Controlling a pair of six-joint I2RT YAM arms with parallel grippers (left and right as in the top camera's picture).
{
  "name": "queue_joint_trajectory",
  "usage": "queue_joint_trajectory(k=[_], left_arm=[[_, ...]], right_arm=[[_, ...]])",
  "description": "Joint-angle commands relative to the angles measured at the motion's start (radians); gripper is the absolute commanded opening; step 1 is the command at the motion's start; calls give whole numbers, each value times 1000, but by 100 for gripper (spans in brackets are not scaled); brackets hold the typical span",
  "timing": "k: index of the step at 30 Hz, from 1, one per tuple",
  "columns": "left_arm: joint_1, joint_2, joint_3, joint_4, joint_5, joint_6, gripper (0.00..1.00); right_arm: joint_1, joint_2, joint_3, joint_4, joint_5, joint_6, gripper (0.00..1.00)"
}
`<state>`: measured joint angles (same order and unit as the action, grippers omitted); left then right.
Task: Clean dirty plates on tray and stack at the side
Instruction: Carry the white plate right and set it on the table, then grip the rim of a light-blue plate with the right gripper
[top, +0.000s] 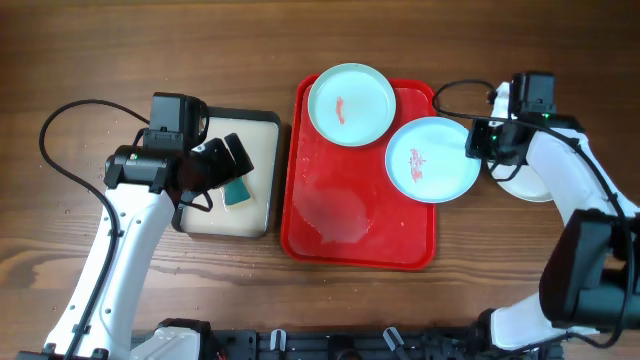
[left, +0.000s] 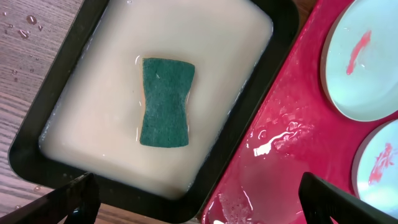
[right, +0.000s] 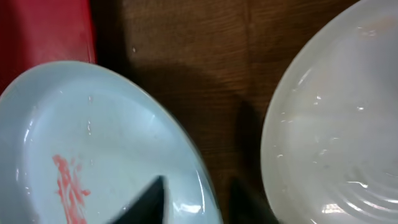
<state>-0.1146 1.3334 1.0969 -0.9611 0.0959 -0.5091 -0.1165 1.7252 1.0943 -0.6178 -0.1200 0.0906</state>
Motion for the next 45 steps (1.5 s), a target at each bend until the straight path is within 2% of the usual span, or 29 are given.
queue_joint_trajectory(k=[1,3,6,7,9,12,13,16,18,19,22,24,27,28,29,30,31,32,33,36,38,40,41,43,44,45], left_arm=[[7,-4,10,0,8,8,100],[7,-4,10,0,8,8,100],[7,-4,10,0,8,8,100],[7,-4,10,0,8,8,100],[7,-4,10,0,8,8,100],[7,-4,10,0,8,8,100],[7,-4,10,0,8,8,100],[7,-4,10,0,8,8,100],[7,-4,10,0,8,8,100],[7,-4,10,0,8,8,100],[7,-4,10,34,18,4,100],[7,-4,10,43,27,4,100],[7,-4,7,28,27,4,100],[7,-4,0,29,27,4,100],[7,-2,-5,29,27,4,100],[7,4,-16,31,27,4,100],[7,14,-31,34,27,4,100],[3,31,-48,39,27,4,98],[-5,56,-71,48,27,4,85],[-33,135,-133,129,-6,-37,70],[-34,220,-151,148,-146,-169,60],[-34,309,-151,176,-104,-188,52],[-36,363,-151,191,-32,-187,40],[-43,441,-151,203,13,-187,13],[-47,481,-151,204,12,-182,4],[-44,490,-151,198,11,-169,4]], right_arm=[[2,24,-10,-15,-9,-10,19],[2,24,-10,-43,13,-4,17],[2,34,-26,-60,12,-1,22],[2,37,-42,-53,12,0,20],[2,34,-63,-41,5,26,4],[2,-12,-21,-106,-36,42,4],[7,-76,13,-172,-90,41,4],[80,-207,18,-282,-121,39,4],[199,-225,8,-319,-111,42,4],[253,-215,-9,-305,-96,76,4],[353,-160,-69,-253,-35,301,4],[383,-113,-117,-214,-32,377,4],[384,-79,-140,-155,-1,355,4],[384,-80,-140,-97,-16,254,4],[384,-80,-138,-61,-37,152,9],[382,-80,-131,-56,-33,89,26],[378,-85,-109,-81,-33,65,32],[377,-94,-75,-115,-33,57,33],[377,-111,-43,-142,-33,47,33],[377,-198,2,-199,-35,43,34],[377,-254,2,-224,-36,43,36],[377,-282,2,-248,-36,43,37],[377,-286,2,-261,-36,43,38],[377,-284,2,-263,-36,44,38],[377,-284,2,-262,-36,49,37],[377,-284,2,-263,-36,50,38]])
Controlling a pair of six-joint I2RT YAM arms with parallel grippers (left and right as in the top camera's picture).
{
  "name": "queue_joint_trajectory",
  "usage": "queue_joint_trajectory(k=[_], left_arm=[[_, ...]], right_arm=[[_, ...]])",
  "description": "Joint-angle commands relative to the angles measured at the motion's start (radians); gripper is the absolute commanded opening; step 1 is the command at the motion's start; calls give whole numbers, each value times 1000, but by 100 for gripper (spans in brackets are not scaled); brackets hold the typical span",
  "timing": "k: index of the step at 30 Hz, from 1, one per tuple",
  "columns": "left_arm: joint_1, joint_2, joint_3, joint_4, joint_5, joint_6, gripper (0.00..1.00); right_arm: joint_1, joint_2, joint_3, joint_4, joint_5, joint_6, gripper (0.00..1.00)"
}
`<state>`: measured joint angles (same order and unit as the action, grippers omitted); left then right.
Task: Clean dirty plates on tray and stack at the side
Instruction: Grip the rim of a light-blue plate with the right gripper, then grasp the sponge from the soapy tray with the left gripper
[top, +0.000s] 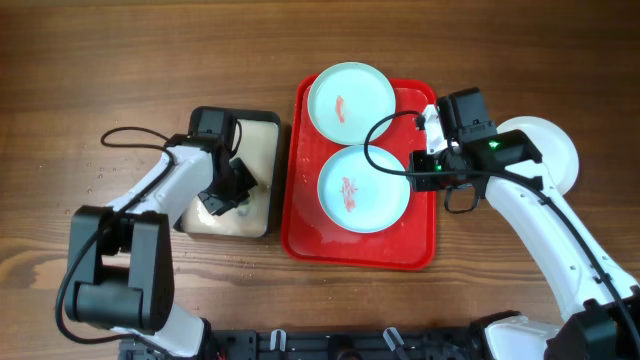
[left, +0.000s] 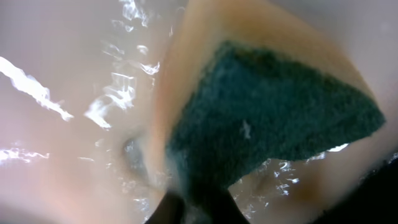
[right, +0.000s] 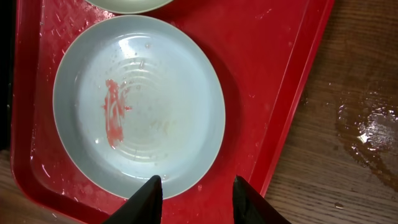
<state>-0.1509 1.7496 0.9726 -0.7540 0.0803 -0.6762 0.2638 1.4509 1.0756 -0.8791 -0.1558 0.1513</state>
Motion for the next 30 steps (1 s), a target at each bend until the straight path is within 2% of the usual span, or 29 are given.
queue_joint_trajectory(k=[1,3,5,6,8,10,12,13,15,18,19,20,22,24,27,29,30], left_arm=[[5,60,-16,-26,32,15,4],[23,34,22,-79,32,18,4],[53,-10,108,-159,34,77,30],[66,-23,140,-166,31,127,49],[85,-23,148,-138,-22,175,54],[84,8,121,-89,-128,175,52],[82,50,53,23,-109,175,44],[81,64,38,48,-92,175,35],[81,85,23,70,-69,196,4],[90,68,90,-9,-71,255,4],[102,53,159,-89,-71,254,34],[107,45,214,-150,-71,254,80],[110,42,304,-258,-69,254,82],[109,42,322,-307,-38,254,82],[86,47,275,-351,4,254,56],[55,47,185,-295,-3,254,49],[36,47,102,-231,-2,249,41]], right_arm=[[-4,-10,20,-5,0,-11,37],[-4,-10,20,-10,0,-11,38],[-4,-10,20,-9,0,-11,38],[-4,-10,20,-10,0,-11,37],[-4,-10,20,-11,0,-11,38],[-4,-10,20,-11,0,-11,38],[-4,-10,20,-11,0,-10,38],[-4,-10,20,-11,0,-10,37],[-4,-10,20,-13,0,9,37],[-4,-10,20,-17,0,9,37],[-4,-10,20,-23,0,9,37],[-4,-10,20,-24,0,9,37],[-4,-10,20,-26,0,10,37],[-4,-10,20,-33,0,9,37],[-4,-10,20,-42,0,10,38],[-4,-10,20,-43,0,15,39],[-4,-10,20,-46,1,35,40]])
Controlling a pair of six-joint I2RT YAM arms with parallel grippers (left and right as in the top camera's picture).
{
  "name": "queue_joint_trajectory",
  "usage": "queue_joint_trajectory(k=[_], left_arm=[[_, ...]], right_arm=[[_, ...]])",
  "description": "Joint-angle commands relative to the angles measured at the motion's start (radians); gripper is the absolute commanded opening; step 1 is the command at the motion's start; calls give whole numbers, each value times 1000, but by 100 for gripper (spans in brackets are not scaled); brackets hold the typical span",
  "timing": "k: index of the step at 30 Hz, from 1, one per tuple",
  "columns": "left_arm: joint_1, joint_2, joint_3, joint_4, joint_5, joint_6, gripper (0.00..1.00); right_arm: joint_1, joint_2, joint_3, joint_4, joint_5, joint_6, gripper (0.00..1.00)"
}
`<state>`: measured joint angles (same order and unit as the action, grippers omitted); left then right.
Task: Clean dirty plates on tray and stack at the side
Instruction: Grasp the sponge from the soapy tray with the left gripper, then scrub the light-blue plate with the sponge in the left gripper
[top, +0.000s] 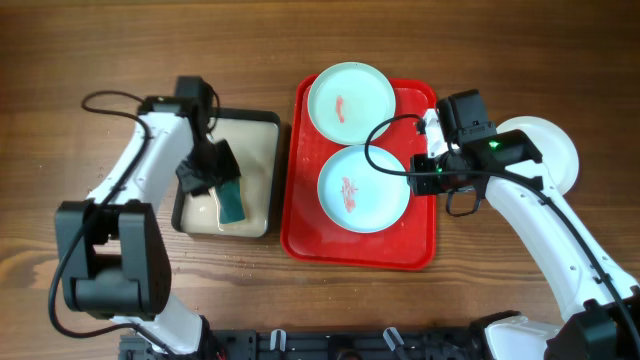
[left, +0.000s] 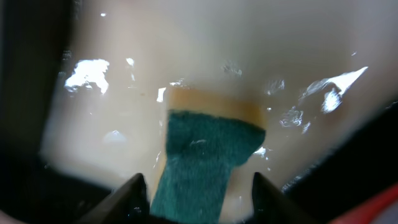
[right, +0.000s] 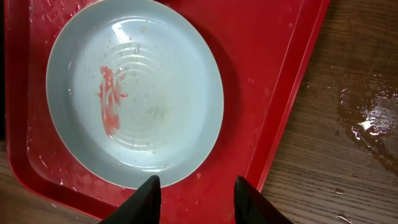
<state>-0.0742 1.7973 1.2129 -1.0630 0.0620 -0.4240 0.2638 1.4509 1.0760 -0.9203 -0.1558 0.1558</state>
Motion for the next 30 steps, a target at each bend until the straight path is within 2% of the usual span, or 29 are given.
queue_joint_trajectory(k=[1,3,4,7,9,10,13,16,18,20,21,22,27,29,30], left_arm=[[-48,-1,-179,114,16,-15,36],[-63,-1,-262,206,16,-32,17],[-66,-1,-285,233,12,-32,4],[-65,-6,-264,238,12,-32,4],[-65,-12,-177,154,7,-31,4],[-65,-14,-119,109,7,-24,4],[-68,-21,93,-47,9,-24,4],[-98,-21,244,-132,22,-24,4],[-128,-21,266,-110,72,-24,4],[-191,-17,264,-21,169,-26,4],[-231,-15,258,31,174,-37,4],[-272,-14,250,80,173,-58,4],[-454,57,187,260,174,-175,4],[-518,129,180,303,177,-217,4],[-534,153,180,317,183,-233,4]], right_arm=[[-4,-10,19,-5,0,31,40],[-4,-10,19,-4,1,31,41],[-4,-10,19,-4,3,31,41],[-4,-10,19,-4,3,32,40],[-4,-9,19,0,57,106,41],[-4,-8,19,8,98,140,44],[-19,16,17,76,100,162,44],[-42,98,17,97,-5,124,44],[-52,170,17,102,-9,104,44],[-56,258,17,128,-64,26,44],[-56,293,17,146,-63,27,44],[-56,325,17,168,-66,27,41],[-56,435,17,222,-70,50,12],[-56,449,16,225,-71,69,4],[-56,449,15,224,-70,72,4]])
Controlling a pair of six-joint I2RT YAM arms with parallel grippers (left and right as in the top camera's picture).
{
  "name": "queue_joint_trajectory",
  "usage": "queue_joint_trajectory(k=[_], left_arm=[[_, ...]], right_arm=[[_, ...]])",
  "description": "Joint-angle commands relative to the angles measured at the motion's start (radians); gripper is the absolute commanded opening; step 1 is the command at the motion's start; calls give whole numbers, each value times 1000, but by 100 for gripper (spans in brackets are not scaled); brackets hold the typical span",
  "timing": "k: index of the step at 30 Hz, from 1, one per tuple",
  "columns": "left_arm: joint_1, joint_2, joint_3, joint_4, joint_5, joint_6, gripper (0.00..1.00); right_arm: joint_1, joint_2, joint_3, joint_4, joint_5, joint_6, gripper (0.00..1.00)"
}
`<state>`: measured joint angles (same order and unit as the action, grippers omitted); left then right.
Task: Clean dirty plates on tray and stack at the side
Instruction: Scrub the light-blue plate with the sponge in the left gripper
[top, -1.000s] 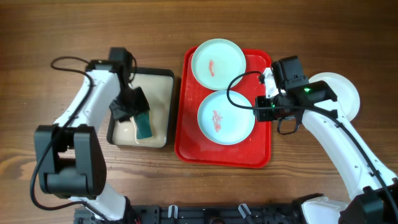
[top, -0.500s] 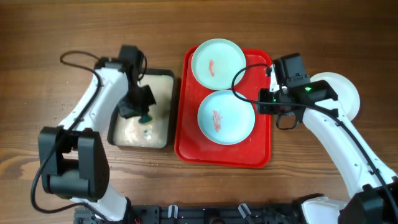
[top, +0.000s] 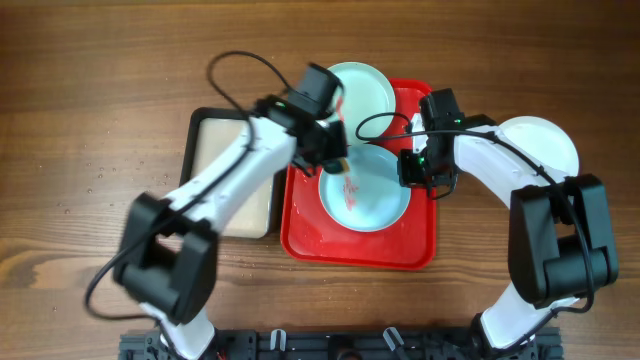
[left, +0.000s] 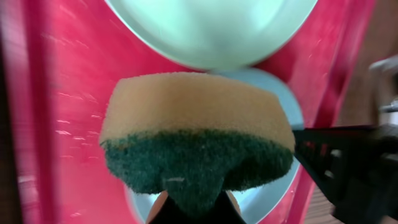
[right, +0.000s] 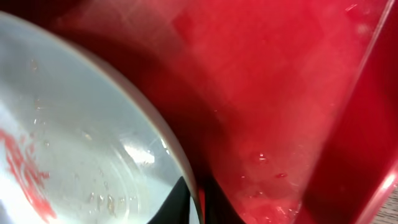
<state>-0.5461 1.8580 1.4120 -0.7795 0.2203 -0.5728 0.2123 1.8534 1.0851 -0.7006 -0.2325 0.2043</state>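
Observation:
Two pale blue plates lie on the red tray (top: 360, 245). The far plate (top: 362, 95) carries a red smear. The near plate (top: 372, 195) has a red stain (right: 25, 165) too. My left gripper (top: 335, 152) is shut on a yellow and green sponge (left: 196, 130), held just over the near plate's left part. At the opposite side, my right gripper (right: 196, 202) is shut on the near plate's right rim (right: 180, 162), one finger on each side. A clean white plate (top: 548, 145) rests on the table right of the tray.
A black basin (top: 232, 190) of cloudy water stands left of the tray. The two arms meet over the tray's middle, with cables looping above them. Wet patches shine on the tray floor (right: 286, 93).
The left gripper has left the basin and now holds the sponge over the near plate. The right gripper, open above the tray's right side before, is down and shut on that plate's right rim.
At first the left gripper hung open above the sponge in the basin, and the right one held a stained plate at the tray's right edge. Then that plate lay mid-tray with the right gripper open above, the left at the sponge. Now sponge and plate meet.

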Motion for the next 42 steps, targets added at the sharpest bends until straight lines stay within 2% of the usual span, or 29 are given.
queue_joint_trajectory(k=[1,5,6,9,12,14,17,18,19,23,26,30,35,37,41,42], left_arm=[[-84,129,-19,56,44,-109,4],[-124,253,-19,107,72,-169,4],[-118,266,-19,92,29,-169,4],[-82,264,-6,-85,-285,-199,4],[-44,264,-6,-157,-368,-191,4],[-39,264,-6,-122,-303,-190,4],[-48,266,-6,50,63,-157,4],[-61,266,-6,105,134,-157,4],[-79,266,-6,154,176,-157,4],[-156,269,-6,224,180,-158,4],[-161,272,-6,190,78,-157,4],[-100,272,-5,-27,-269,-169,4],[-40,272,26,-206,-481,-168,4],[-41,272,27,-173,-443,-168,4],[-56,272,26,53,-69,-169,4],[-68,272,26,117,-26,-169,4]], right_arm=[[-4,47,6,3,6,23,4],[-4,47,6,0,6,24,4],[-4,47,6,-4,6,23,4],[-4,47,6,-19,6,11,4],[-4,47,6,-23,7,5,4],[-4,47,6,-30,7,5,4],[-4,47,6,-42,7,4,4],[-4,47,6,-43,7,5,4],[-4,47,6,-42,7,5,4],[-4,47,6,-43,7,4,4],[-4,47,6,-45,7,3,4],[-4,47,6,-46,7,-22,4],[-4,47,6,-45,7,-22,4],[-4,47,6,-45,7,-22,4],[-4,47,6,-44,8,-51,4],[-4,47,6,-45,16,-58,4]])
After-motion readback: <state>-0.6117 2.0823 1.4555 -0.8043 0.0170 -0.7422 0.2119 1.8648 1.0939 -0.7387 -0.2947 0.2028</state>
